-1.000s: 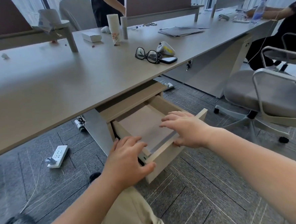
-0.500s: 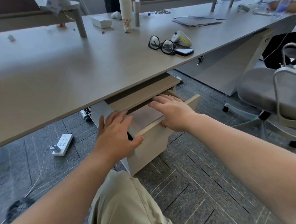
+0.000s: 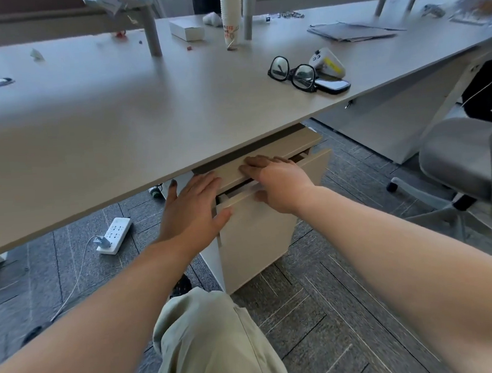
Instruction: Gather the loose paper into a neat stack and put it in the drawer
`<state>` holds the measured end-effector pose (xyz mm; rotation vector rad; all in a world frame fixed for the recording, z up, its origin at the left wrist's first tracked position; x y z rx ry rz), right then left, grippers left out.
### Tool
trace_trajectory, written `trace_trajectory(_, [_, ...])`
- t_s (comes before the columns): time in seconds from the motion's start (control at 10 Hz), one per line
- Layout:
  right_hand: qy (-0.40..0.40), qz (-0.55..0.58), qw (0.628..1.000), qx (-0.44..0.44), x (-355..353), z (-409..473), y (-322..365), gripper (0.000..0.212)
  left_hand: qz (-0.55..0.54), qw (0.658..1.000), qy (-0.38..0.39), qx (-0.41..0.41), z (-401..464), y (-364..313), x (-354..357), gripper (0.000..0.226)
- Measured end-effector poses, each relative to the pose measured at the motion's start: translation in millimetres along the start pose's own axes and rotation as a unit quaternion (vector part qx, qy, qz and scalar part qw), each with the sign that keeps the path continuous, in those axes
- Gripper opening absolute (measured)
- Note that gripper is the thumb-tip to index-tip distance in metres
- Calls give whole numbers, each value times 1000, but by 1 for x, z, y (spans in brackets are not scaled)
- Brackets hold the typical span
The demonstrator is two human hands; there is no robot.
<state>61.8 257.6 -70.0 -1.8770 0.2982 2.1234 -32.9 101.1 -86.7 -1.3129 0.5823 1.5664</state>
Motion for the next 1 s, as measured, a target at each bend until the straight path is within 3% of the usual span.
trace_trajectory(0.3, [-44, 9, 999, -8, 7, 22, -1, 57, -46, 994, -92, 22, 6, 14, -3, 48])
trace_trajectory(0.7, [-78, 65, 995, 8, 17, 27, -4, 50, -75, 983, -164, 29, 5, 17, 4, 40])
trace_trajectory(1.0, [-80, 83, 993, 36, 7, 13, 7, 52, -86, 990, -115, 9, 4, 13, -4, 41])
Point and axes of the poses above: each hand's wrist, its own z-axis towards the middle knuckle, its own x-axis out of the palm, y = z × x, the point moved 7 cm from there along z, towards the middle knuckle, and after that the axes turned 3 degrees about -y, right-handed, at the moved point
